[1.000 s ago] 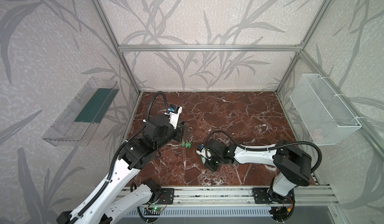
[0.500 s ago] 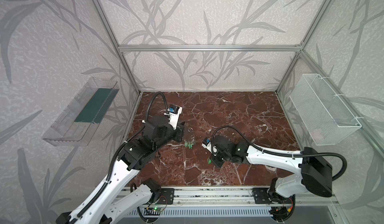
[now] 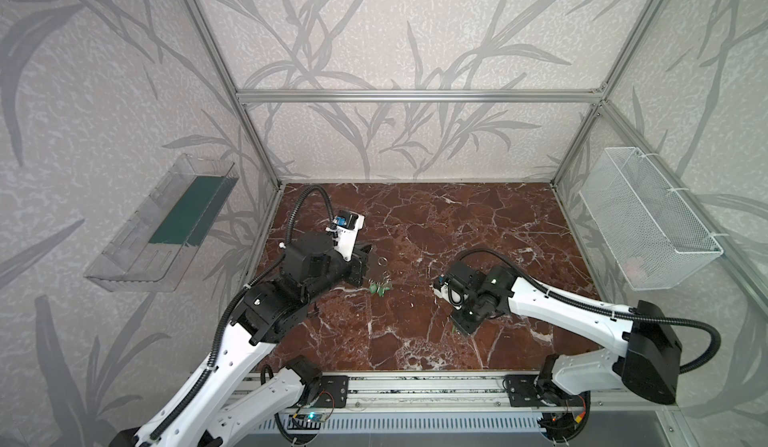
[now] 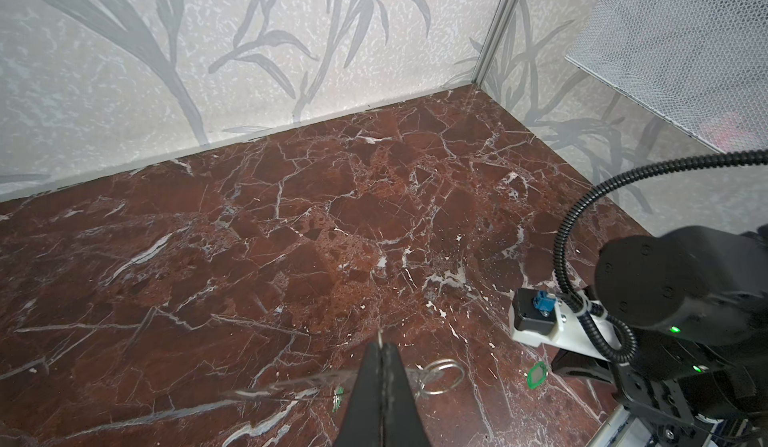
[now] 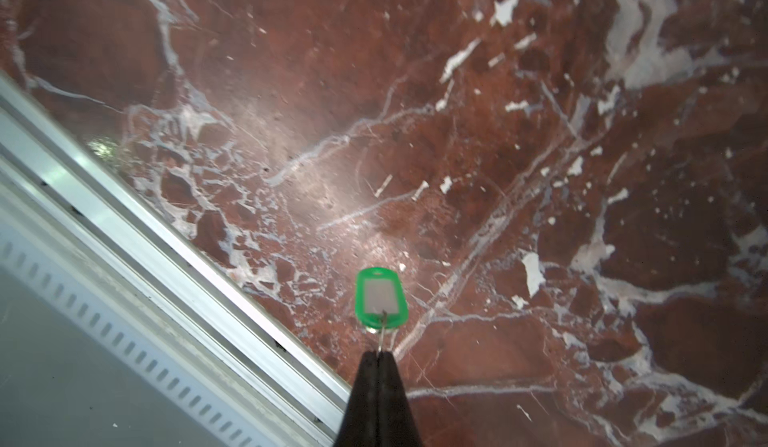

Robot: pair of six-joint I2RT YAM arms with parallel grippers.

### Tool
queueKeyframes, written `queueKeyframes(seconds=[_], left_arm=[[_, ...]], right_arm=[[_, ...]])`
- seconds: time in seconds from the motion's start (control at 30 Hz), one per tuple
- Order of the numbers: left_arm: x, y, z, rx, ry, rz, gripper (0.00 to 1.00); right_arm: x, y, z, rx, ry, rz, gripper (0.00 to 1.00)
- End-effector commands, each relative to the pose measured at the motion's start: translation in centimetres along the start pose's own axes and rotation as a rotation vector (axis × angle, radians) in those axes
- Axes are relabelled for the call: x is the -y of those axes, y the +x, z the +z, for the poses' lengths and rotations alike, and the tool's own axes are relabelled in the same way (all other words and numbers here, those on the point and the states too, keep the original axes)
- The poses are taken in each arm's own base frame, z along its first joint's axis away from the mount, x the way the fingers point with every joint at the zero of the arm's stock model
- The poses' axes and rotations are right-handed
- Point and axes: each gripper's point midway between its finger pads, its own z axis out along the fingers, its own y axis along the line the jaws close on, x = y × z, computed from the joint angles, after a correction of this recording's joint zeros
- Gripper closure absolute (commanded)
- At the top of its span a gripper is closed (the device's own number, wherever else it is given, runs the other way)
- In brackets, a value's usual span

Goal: Put the keys on the keyring

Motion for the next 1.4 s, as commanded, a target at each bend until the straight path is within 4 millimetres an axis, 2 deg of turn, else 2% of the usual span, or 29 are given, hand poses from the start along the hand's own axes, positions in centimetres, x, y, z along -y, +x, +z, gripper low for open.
queueKeyframes(seconds=[0.0, 0.2, 0.43, 0.63, 0.97, 1.13, 1.37], left_arm=[[0.3, -0.5, -0.4, 0.028, 0.022, -0.006, 1.0], [0.4, -0.3, -0.4, 0.023, 0.03, -0.008, 1.0], [0.5, -0.2, -0.4, 0.022, 0.037, -0.007, 1.0], [0.5, -0.1, -0.2, 0.014, 0.042, -0.011, 1.0], [0.6, 0.0, 0.0, 0.01, 0.047, -0.014, 1.0], [0.6, 0.0, 0.0, 0.006, 0.047, -0.015, 1.0], [0.6, -0.1, 0.1, 0.008, 0.058, -0.024, 1.0]], right_arm=[[0.6, 1.1, 0.0, -0.092, -0.009, 0.053, 1.0], [0.9, -1.0, 0.7, -0.083, -0.012, 0.073, 1.0], [1.5, -1.6, 2.2, -0.147, -0.017, 0.11, 1.0], [2.1, -3.0, 3.1, -0.134, -0.023, 0.136, 1.0], [2.7, -2.8, 4.7, -0.182, -0.029, 0.192, 1.0], [2.3, -3.0, 3.1, -0.136, -0.047, 0.188, 1.0], [2.0, -0.4, -0.3, -0.106, -0.037, 0.189, 1.0]])
